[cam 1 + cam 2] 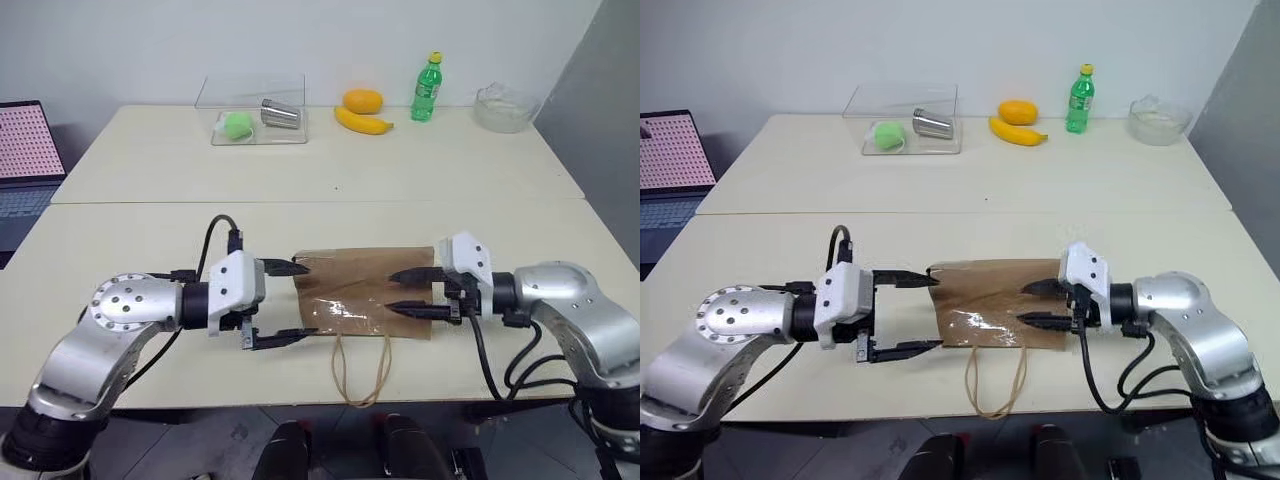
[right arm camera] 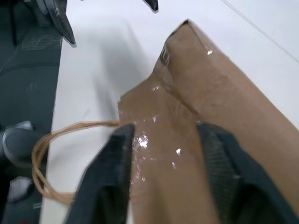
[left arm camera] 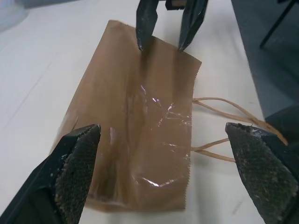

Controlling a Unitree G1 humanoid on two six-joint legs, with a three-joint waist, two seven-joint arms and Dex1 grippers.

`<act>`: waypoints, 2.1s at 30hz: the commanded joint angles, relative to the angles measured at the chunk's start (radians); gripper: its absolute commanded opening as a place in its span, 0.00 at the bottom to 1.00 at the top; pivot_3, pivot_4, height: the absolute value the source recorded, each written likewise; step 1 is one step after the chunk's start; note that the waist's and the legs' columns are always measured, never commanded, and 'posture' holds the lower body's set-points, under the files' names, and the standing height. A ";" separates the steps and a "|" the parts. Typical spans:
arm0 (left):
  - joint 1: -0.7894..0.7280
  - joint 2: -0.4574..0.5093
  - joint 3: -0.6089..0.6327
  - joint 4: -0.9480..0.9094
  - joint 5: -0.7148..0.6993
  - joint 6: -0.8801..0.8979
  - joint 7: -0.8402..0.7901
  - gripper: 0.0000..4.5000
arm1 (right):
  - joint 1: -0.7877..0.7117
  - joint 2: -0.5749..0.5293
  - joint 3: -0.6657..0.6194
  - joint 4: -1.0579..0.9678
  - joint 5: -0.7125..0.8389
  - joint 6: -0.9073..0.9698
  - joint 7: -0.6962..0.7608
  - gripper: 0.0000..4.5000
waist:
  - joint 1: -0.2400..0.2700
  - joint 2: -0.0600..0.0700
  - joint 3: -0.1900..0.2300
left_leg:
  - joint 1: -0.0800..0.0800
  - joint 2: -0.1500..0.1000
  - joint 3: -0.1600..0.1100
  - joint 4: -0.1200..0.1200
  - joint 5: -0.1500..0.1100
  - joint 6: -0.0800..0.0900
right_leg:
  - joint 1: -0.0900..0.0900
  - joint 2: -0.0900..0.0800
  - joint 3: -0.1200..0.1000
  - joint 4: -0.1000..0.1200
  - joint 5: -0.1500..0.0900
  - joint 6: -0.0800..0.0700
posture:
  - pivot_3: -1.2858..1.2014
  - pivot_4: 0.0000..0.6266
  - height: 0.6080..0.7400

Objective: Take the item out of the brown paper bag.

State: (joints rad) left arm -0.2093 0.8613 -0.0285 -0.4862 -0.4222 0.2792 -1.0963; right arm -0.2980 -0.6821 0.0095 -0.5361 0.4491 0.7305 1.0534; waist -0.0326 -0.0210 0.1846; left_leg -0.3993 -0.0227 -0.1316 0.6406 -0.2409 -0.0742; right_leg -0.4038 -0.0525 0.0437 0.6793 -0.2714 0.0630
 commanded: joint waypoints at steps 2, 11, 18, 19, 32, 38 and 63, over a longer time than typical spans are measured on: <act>0.002 -0.001 -0.076 0.072 0.116 -0.244 -0.103 1.00 | 0.155 -0.019 -0.117 -0.213 0.127 0.105 -0.095 0.68 | 0.002 0.000 0.000 | 0.000 0.000 0.000 0.000 0.000 0.000 | 0.000 0.000 0.000 0.000 0.000 0.000 | 0.52 0.24 1.00; -0.080 -0.099 -0.239 0.359 0.245 -0.620 -0.247 1.00 | 0.480 -0.059 -0.215 -0.485 0.238 0.181 -0.245 0.68 | -0.002 0.000 -0.001 | 0.001 0.000 0.002 0.001 0.000 0.000 | 0.002 0.000 0.000 -0.001 0.000 0.000 | 0.52 0.24 1.00; -0.166 -0.232 -0.318 0.482 0.339 -0.702 -0.195 1.00 | 0.543 -0.098 -0.226 -0.511 0.325 0.152 -0.353 0.68 | 0.003 -0.001 -0.001 | 0.001 -0.001 -0.001 0.002 0.000 0.000 | 0.005 0.000 -0.001 -0.001 0.000 0.001 | 0.52 0.24 1.00; -0.171 -0.244 -0.322 0.492 0.347 -0.713 -0.186 1.00 | 0.548 -0.108 -0.225 -0.511 0.341 0.144 -0.369 0.68 | 0.001 -0.001 -0.001 | 0.002 -0.001 -0.001 0.002 0.000 0.000 | 0.005 0.000 -0.001 -0.001 0.000 0.001 | 0.52 0.24 1.00; -0.193 -0.346 -0.402 0.575 0.394 -0.796 -0.148 1.00 | 0.584 -0.242 -0.205 -0.511 0.501 0.056 -0.550 0.68 | 0.001 -0.001 -0.001 | 0.005 -0.001 -0.003 0.002 0.000 0.001 | 0.010 0.000 -0.002 -0.004 -0.001 0.001 | 0.52 0.24 1.00; -0.213 -0.377 -0.400 0.540 0.313 -0.726 -0.171 0.68 | 0.612 -0.288 -0.216 -0.511 0.536 0.031 -0.602 0.70 | 0.001 -0.001 -0.001 | 0.009 0.000 -0.003 0.001 -0.001 0.001 | 0.015 0.000 -0.003 -0.005 -0.003 0.005 | 0.52 0.24 1.00; -0.444 -0.528 -0.330 0.574 0.221 -0.332 -0.087 0.00 | 0.430 -0.441 0.106 -0.511 0.407 -0.110 -0.658 0.70 | 0.001 -0.002 0.000 | 0.009 -0.001 -0.003 0.002 -0.001 0.002 | 0.016 0.000 -0.002 -0.008 -0.004 0.007 | 0.52 0.24 1.00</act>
State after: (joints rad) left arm -0.6242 0.3435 -0.3812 0.0904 -0.1969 -0.0332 -1.1889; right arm 0.1629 -1.1317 0.0920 -0.9342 0.8733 0.6214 0.4125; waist -0.0320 -0.0226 0.1843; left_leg -0.3903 -0.0233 -0.1347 0.6422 -0.2420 -0.0722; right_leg -0.3881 -0.0523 0.0412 0.6718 -0.2754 0.0696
